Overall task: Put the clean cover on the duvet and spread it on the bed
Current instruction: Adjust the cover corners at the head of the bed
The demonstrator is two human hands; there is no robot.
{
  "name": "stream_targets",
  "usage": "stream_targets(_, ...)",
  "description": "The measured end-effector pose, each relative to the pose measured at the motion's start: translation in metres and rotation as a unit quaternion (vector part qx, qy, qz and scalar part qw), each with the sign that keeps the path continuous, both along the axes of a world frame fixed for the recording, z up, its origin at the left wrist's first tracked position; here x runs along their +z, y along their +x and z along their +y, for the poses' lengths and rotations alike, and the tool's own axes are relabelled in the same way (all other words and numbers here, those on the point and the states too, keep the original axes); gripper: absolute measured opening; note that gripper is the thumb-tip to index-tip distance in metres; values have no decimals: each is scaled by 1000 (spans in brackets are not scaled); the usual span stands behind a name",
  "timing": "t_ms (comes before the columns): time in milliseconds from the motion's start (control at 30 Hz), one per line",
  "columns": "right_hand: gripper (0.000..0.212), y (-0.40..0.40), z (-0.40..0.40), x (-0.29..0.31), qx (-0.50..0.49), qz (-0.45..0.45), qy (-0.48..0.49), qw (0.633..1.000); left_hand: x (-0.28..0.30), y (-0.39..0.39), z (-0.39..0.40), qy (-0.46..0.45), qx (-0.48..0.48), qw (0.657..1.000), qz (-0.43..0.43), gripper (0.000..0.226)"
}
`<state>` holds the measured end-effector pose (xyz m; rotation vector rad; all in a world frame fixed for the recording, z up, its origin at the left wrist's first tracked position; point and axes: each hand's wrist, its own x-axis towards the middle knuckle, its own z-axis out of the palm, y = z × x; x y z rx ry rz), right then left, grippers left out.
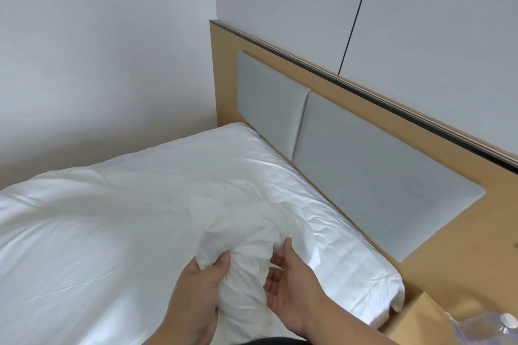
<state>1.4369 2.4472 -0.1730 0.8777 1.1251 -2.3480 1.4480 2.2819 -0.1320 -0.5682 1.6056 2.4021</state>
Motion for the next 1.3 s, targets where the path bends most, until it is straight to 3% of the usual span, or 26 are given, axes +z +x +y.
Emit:
stream_targets(100,39,-11,9,-11,-69,-5,-10,998,-5,1,-1,85,-26,996,5,31)
stream_targets(167,28,-24,19,-10,-112,12,32,993,-4,2,0,88,-63,994,29,42)
stream_targets(233,30,-38,29,-5,-147,29,89,985,-3,4,0,31,-92,994,56,51)
stream_targets(400,27,-69,57,11,-176,48,217,959,9,10,-6,-168,-188,963,92,42)
stream_targets(500,21,-71,58,7,-95,31,323,941,16,16,-2,-209,-158,956,133,29)
stream_targets(567,21,-57,54,-10,72,20,479,875,20,21,0,-240,-157,943,167,21)
stream_targets(600,23,-45,50,-24,176,9,538,825,21,23,0,-258,-178,933,179,17)
stream_targets(633,20,-29,45,-37,257,-17,539,802,18,24,-1,-277,-202,920,190,26)
stream_targets(733,8,6,36,-40,317,-66,456,829,16,24,-5,-298,-254,900,189,54)
stream_targets(800,14,4,41,-26,272,-51,471,837,16,23,-6,-285,-263,902,190,46)
stream_targets(867,17,0,48,-5,241,-31,454,857,19,25,-3,-247,-260,916,182,15)
stream_targets(933,33,1,51,20,248,-22,347,904,21,20,2,-222,-290,915,170,27)
stream_targets(1000,62,0,52,37,316,-20,230,921,24,24,1,-180,-374,881,226,50)
stream_targets(1033,72,2,56,40,339,-5,200,919,20,25,4,-185,-399,863,249,51)
stream_targets(1100,72,8,63,52,319,0,178,931,1,21,11,-252,-434,821,274,32)
stream_targets(1167,49,15,67,63,277,-19,207,938,7,26,22,-184,-615,700,312,19)
stream_targets(1200,32,20,70,62,292,-16,251,923,-5,29,32,-94,-636,668,374,26)
stream_targets(1233,19,27,72,59,310,-2,320,895,-8,29,49,98,-682,584,429,40)
stream_targets(1267,21,36,73,57,321,18,384,865,4,29,54,150,-723,582,341,44)
stream_targets(1300,35,49,76,54,315,31,428,847,9,36,47,125,-768,611,146,39)
